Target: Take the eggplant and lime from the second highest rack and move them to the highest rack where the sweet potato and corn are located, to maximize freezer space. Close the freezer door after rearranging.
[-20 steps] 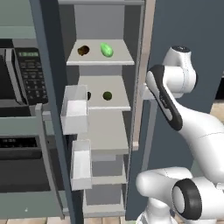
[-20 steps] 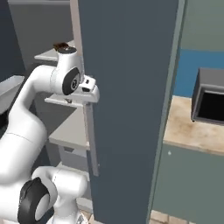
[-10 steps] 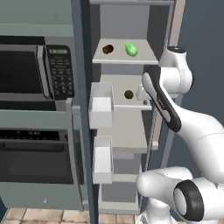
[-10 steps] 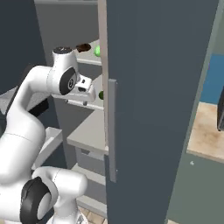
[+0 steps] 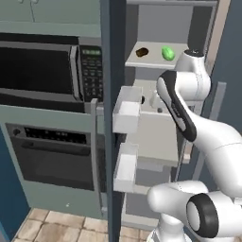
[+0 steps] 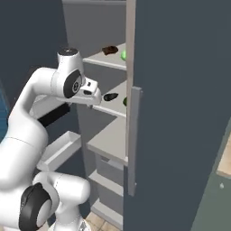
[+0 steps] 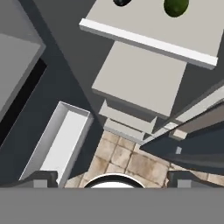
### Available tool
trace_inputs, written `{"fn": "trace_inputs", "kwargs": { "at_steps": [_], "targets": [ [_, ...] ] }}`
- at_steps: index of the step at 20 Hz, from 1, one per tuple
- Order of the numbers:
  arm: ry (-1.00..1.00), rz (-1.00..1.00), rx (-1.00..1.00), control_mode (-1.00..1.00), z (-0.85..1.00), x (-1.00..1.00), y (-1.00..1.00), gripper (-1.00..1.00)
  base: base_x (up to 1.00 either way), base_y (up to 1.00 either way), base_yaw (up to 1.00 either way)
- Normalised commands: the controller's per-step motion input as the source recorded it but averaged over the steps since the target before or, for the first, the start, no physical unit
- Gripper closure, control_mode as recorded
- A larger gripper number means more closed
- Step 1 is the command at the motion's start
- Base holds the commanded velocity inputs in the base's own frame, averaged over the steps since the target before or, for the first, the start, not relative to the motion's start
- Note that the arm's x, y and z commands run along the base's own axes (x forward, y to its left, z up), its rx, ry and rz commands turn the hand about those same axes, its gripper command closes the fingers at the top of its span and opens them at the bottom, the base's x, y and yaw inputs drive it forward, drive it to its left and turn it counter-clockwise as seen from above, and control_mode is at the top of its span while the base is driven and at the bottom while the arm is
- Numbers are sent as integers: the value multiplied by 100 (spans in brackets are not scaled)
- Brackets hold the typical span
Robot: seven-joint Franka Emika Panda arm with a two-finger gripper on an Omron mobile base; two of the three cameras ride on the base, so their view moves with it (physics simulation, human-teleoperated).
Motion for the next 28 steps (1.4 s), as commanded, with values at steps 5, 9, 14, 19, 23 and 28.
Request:
{"fn": "trace_inputs", "kwargs": {
  "at_steps": [5, 9, 14, 19, 23, 28],
  "targets": [
    [0, 0, 0, 100, 0, 0, 0, -100, 20, 19, 50],
    [0, 0, 0, 100, 0, 0, 0, -100, 14, -40, 32],
    [0, 0, 0, 100, 0, 0, 0, -100, 8, -58, 14],
    [0, 0, 0, 100, 0, 0, 0, -100, 39, -29, 0],
    [0, 0, 0, 100, 0, 0, 0, -100, 23, -30, -1],
    [-6, -5, 0, -100, -4, -9, -8, -100, 0, 0, 0]
  ]
}}
